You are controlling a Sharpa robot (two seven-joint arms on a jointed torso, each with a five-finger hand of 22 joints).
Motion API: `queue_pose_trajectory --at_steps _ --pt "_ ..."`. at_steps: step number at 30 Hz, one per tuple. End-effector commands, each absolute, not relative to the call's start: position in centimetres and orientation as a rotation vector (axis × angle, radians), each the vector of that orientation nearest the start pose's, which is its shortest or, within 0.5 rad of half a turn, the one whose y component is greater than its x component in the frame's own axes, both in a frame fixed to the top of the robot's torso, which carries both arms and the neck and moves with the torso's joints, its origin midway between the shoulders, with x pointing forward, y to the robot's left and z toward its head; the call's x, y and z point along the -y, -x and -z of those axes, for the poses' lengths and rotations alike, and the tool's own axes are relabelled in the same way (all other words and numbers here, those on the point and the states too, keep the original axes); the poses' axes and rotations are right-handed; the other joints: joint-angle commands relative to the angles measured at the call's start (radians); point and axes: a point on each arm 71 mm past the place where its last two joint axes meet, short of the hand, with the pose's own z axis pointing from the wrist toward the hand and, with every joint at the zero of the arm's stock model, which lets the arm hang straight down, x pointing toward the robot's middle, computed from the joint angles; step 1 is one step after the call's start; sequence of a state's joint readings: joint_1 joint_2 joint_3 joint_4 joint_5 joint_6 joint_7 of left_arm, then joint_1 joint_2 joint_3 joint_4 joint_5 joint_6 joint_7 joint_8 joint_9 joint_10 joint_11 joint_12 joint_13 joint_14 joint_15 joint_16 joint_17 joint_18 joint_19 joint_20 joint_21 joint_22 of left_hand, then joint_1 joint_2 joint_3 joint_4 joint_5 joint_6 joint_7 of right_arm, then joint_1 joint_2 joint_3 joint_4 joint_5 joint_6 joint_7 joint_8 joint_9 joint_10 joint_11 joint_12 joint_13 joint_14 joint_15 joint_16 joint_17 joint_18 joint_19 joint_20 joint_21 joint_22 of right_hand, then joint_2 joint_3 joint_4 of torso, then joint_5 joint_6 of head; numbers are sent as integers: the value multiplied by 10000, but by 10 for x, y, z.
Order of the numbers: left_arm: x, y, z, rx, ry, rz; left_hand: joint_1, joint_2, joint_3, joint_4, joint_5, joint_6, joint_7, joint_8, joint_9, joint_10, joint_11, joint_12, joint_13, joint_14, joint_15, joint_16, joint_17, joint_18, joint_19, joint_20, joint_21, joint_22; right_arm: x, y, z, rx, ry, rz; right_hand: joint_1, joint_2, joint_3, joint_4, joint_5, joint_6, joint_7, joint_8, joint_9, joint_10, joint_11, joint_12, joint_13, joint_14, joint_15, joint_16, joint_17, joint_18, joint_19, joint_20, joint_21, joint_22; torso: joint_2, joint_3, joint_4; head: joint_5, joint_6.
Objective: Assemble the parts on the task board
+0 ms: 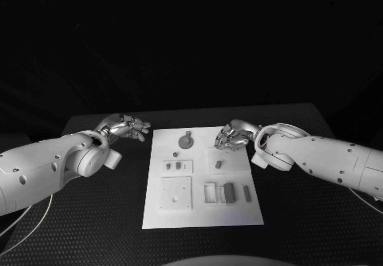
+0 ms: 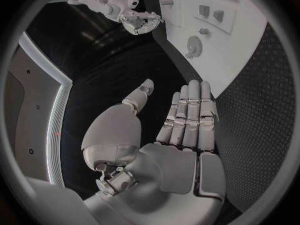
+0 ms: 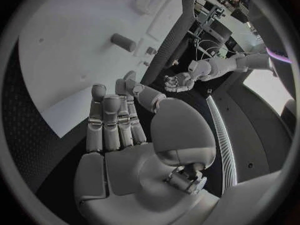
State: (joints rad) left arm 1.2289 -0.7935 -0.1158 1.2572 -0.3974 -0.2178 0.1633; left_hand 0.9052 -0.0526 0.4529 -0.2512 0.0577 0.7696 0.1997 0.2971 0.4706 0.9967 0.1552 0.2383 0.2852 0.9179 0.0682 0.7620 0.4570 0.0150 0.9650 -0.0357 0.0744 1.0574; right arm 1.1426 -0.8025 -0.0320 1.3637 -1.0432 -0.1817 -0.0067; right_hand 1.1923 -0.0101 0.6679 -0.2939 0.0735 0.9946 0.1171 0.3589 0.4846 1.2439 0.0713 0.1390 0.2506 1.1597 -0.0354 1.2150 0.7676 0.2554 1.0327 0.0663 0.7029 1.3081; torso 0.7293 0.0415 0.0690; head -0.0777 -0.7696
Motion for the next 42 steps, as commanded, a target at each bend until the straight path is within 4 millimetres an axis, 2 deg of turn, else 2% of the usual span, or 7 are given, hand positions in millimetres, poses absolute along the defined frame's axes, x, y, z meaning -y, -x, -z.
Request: queue_pose_trajectory --at_steps 1,8,18,24,28,34,42 --pt "-259 -526 215 -17242 8275 11305 -66 -22 -6 39 -24 -91 127 34 -14 -58 -22 -67 13 68 -26 -59 16 58 48 23 -65 -11 217 -498 230 -19520 -2890 -8870 -41 99 -66 -11 67 -34 57 34 10 1 19 -47 10 -40 -23 23 17 64 -39 -56 12 181 -3 -3 0 56 -8" --pt "-262 -528 215 -17202 8379 11224 -65 -27 -7 40 -25 -94 128 36 -15 -61 -21 -69 15 67 -25 -64 23 58 47 24 -65 -13 199 -497 225 -19917 -3130 -9336 -54 116 -71 -11 66 -50 62 31 23 -7 22 -54 10 -45 -21 28 23 64 -41 -55 13 183 -6 4 4 303 -50" --pt "-263 -531 213 -17096 8527 11171 -61 -40 -9 38 -25 -94 127 43 -14 -59 -21 -68 18 67 -24 -71 32 58 45 24 -65 -17 164 -498 210 -21460 -4039 -10206 -90 165 -80 -11 67 -103 79 17 55 -36 35 -77 10 -65 -8 45 41 64 -59 -49 10 187 2 -29 16 658 -156" --pt "-258 -535 208 -17032 8488 11237 -57 -54 -11 35 -25 -92 127 48 -14 -57 -22 -68 21 66 -24 -77 38 58 43 24 -65 -19 145 -501 210 -22732 -4433 -9399 -95 183 -82 -13 68 -125 86 11 71 -44 40 -85 11 -56 -2 69 56 64 -53 -52 19 192 4 -29 2 886 -264" --pt "-255 -536 206 -17030 8444 11281 -55 -63 -12 33 -25 -92 126 51 -14 -58 -22 -68 22 66 -23 -81 43 58 42 25 -65 -21 137 -499 211 -23328 -4653 -9057 -93 183 -82 -14 68 -129 86 11 76 -44 40 -86 12 -54 -1 75 60 64 -49 -54 23 194 11 -59 44 975 -328" --pt "-253 -539 204 -16989 8433 11277 -53 -73 -14 33 -25 -94 125 55 -14 -59 -21 -70 24 65 -23 -86 50 58 41 25 -65 -23 133 -502 215 -23877 -4454 -8316 -93 179 -84 -14 68 -131 87 11 79 -43 41 -85 13 -52 0 79 63 64 -49 -55 25 195 -1 -31 12 1136 -435" --pt "-248 -541 201 -16967 8368 11340 -51 -83 -15 34 -25 -97 126 59 -15 -59 -21 -71 27 65 -22 -94 59 58 40 26 -64 -27 121 -496 227 -24778 -3759 -7775 -85 183 -80 -16 69 -137 88 10 87 -41 42 -85 16 -52 3 88 69 64 -53 -56 27 197 5 -25 4 1201 -566"
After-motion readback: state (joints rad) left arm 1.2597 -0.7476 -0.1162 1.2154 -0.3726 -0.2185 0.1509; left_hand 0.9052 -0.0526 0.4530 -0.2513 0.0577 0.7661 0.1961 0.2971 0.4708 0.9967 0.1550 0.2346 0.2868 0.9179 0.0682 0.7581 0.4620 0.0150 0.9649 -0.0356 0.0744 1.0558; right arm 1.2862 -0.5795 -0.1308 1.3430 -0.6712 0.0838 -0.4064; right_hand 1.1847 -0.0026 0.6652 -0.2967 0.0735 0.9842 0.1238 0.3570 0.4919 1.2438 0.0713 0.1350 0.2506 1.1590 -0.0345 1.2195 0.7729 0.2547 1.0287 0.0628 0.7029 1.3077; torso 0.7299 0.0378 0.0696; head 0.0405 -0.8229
